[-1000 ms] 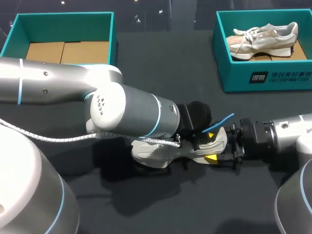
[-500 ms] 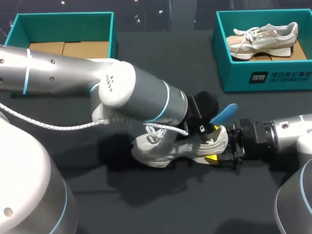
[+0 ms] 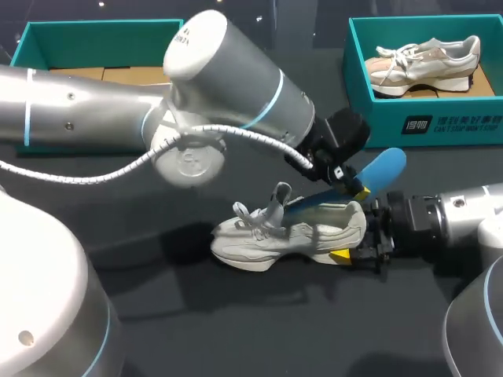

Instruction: Take the shoe out of the shoebox, open the shoe tongue, remove and reinsert the insole, then place the shoe into the shoebox

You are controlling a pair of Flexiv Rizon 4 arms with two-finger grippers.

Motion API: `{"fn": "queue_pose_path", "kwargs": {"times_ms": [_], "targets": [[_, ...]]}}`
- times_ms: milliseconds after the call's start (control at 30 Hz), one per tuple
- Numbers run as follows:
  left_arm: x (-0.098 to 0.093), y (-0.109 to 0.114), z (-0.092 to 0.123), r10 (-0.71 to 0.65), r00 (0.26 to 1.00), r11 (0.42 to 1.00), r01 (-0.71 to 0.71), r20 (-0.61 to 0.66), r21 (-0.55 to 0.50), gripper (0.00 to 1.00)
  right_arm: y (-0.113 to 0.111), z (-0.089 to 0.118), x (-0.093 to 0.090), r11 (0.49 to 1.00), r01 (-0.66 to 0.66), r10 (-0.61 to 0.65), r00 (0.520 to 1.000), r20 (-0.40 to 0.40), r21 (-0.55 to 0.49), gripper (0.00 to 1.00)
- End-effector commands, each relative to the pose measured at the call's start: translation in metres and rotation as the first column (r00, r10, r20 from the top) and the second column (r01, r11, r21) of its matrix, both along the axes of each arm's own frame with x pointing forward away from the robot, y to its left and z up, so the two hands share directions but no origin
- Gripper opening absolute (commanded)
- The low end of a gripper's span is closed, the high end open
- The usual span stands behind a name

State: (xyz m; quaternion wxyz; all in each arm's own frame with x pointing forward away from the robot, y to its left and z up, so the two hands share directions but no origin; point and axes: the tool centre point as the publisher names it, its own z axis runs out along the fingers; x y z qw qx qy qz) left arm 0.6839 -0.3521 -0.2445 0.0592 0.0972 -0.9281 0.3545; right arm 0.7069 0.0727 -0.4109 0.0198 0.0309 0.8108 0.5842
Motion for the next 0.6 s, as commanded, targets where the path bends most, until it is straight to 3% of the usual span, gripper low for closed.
{"fn": "queue_pose_path", "kwargs": {"times_ms": [33, 600], "targets": [[-0.0050, 0.0065, 0.0399, -0.061, 0.994, 0.998, 0.061, -0.094, 0.000, 0.00, 0.0013, 0.0000, -0.0003, 1.000, 0.001, -0.001, 1.000, 0.000, -0.003, 0.00], [-0.0050, 0.0065, 0.0399, -0.061, 0.994, 0.998, 0.061, -0.094, 0.000, 0.00, 0.0013, 0.0000, -0.0003, 1.000, 0.001, -0.001, 1.000, 0.000, -0.003, 0.00]]}}
